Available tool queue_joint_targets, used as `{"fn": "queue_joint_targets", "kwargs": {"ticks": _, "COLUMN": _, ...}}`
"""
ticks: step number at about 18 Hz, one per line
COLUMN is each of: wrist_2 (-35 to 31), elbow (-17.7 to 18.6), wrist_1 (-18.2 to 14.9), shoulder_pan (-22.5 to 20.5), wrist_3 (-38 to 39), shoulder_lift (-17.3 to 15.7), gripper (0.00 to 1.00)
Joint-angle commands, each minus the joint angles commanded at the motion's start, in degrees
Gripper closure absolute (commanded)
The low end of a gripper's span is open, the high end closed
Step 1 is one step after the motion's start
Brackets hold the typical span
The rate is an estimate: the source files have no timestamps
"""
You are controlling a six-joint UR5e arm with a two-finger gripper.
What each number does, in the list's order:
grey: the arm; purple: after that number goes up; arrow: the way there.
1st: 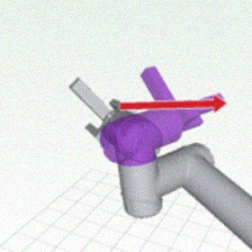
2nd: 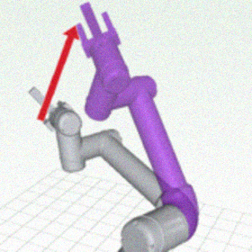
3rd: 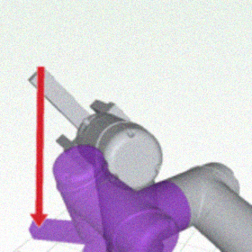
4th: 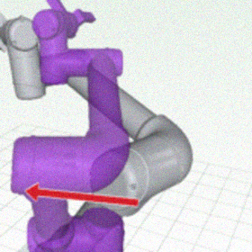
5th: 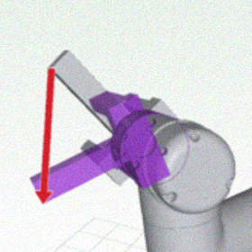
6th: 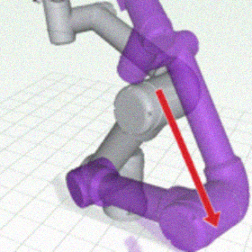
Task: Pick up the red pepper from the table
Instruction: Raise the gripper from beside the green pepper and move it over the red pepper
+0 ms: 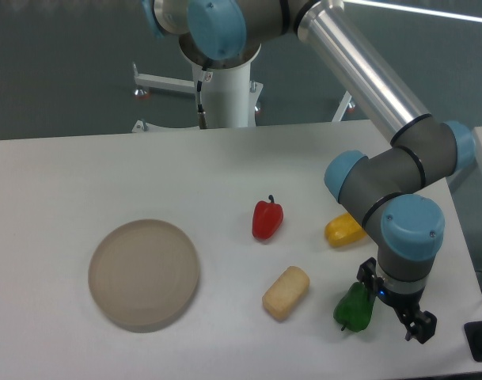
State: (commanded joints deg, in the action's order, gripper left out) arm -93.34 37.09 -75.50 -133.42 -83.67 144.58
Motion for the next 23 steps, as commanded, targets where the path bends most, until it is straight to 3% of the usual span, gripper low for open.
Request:
{"fn": "queue_joint_targets", "kwargs": {"ticks": 5, "wrist_2": -0.8, "elbow": 1.6, "wrist_1": 0.2, "shoulder_pan": 1.3, "wrist_3": 1.7, "shoulder_lift": -0.9, "gripper": 0.00}}
{"fn": "queue_joint_targets", "kwargs": {"ticks": 8, "wrist_2": -0.1, "elbow": 5.0, "wrist_1": 0.1, "shoulder_pan": 1.2, "wrist_3": 5.4, "shoulder_lift": -3.8, "gripper": 0.00}}
{"fn": "queue_joint_targets", "kwargs": {"ticks": 12, "wrist_2": -0.4, "elbow": 14.4, "wrist_1": -0.4, "shoulder_pan": 1.3, "wrist_3": 11.6, "shoulder_lift": -9.4, "gripper": 0.00}}
{"fn": "queue_joint_targets", "kwargs": {"ticks": 15, "wrist_2": 0.8, "elbow": 26.1, "wrist_1": -0.1, "shoulder_pan": 0.8, "wrist_3": 15.0, "shoulder_lift": -17.0, "gripper": 0.00}}
{"fn": "queue_joint_targets", "kwargs": {"ticks": 16, "wrist_2": 1.6, "elbow": 28.1, "wrist_1": -0.2, "shoulder_pan": 0.6, "wrist_3": 16.8, "shoulder_lift": -18.4, "gripper": 0.00}}
{"fn": "queue_joint_targets", "kwargs": {"ticks": 18, "wrist_2": 4.2, "elbow": 31.3, "wrist_1": -0.3, "shoulder_pan": 0.4, "wrist_3": 18.4, "shoulder_lift": -20.7, "gripper": 0.00}}
{"fn": "queue_joint_targets", "kwargs": {"ticks": 21, "wrist_2": 8.3, "elbow": 37.5, "wrist_1": 0.6, "shoulder_pan": -0.5, "wrist_3": 27.8, "shoulder_lift": -24.7, "gripper": 0.00}}
{"fn": "queue_joint_targets", "kwargs": {"ticks": 23, "wrist_2": 13.2, "elbow": 44.7, "wrist_1": 3.6, "shoulder_pan": -2.0, "wrist_3": 29.6, "shoulder_lift": -29.2, "gripper": 0.00}}
